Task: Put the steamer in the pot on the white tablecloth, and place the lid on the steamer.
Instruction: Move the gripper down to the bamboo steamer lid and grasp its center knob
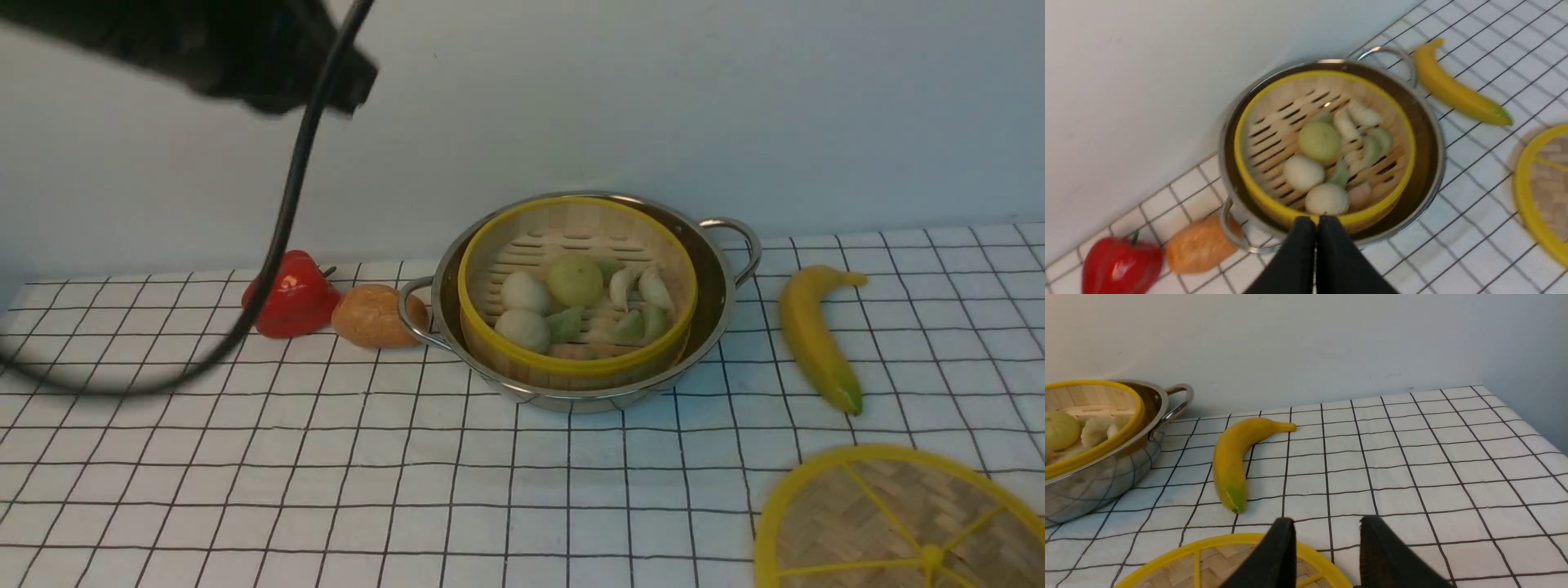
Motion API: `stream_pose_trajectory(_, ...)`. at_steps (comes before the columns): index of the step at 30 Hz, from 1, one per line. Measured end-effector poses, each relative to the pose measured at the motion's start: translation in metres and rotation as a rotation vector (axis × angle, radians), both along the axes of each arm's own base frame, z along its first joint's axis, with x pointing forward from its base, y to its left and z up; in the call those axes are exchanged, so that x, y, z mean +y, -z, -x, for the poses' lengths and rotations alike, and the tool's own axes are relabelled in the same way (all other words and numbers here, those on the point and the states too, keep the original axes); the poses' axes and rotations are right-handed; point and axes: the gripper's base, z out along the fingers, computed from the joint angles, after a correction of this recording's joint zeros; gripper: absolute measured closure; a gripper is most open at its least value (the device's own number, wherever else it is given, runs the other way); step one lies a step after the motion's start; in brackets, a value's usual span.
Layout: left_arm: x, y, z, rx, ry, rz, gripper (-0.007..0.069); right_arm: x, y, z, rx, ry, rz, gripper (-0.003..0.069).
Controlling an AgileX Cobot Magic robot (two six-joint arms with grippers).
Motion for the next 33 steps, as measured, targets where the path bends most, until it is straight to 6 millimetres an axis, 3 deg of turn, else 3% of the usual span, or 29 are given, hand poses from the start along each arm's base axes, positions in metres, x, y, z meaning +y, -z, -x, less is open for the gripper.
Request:
stream_pose_trajectory(2, 0.022, 0.038, 0.030, -0.023, -0.098, 0.025, 0.0620, 0.000, 0.000, 0.000, 0.000, 0.000, 0.000, 0.0416)
stream_pose_trajectory(3, 0.024, 0.041, 0.033, -0.025, -0.109, 0.032, 0.0619, 0.000, 0.000, 0.000, 0.000, 0.000, 0.000, 0.0416)
stream_pose_trajectory(8, 0.064, 0.109, 0.087, -0.099, -0.367, 0.117, 0.0599, 0.000, 0.000, 0.000, 0.000, 0.000, 0.000, 0.0416)
stream_pose_trajectory(9, 0.075, 0.138, 0.111, -0.129, -0.463, 0.135, 0.0586, 0.000, 0.000, 0.000, 0.000, 0.000, 0.000, 0.0416)
stream_pose_trajectory(13, 0.088, 0.190, 0.154, -0.207, -0.620, 0.172, 0.0552, 0.000, 0.000, 0.000, 0.000, 0.000, 0.000, 0.0416)
stream_pose_trajectory(17, 0.089, 0.223, 0.179, -0.289, -0.667, 0.186, 0.0518, 0.000, 0.000, 0.000, 0.000, 0.000, 0.000, 0.0416)
stream_pose_trajectory(27, 0.082, 0.230, 0.203, -0.405, -0.570, 0.102, 0.0436, 0.000, 0.000, 0.000, 0.000, 0.000, 0.000, 0.0416)
stream_pose_trajectory(33, 0.082, 0.230, 0.205, -0.412, -0.562, 0.085, 0.0402, 0.000, 0.000, 0.000, 0.000, 0.000, 0.000, 0.0416)
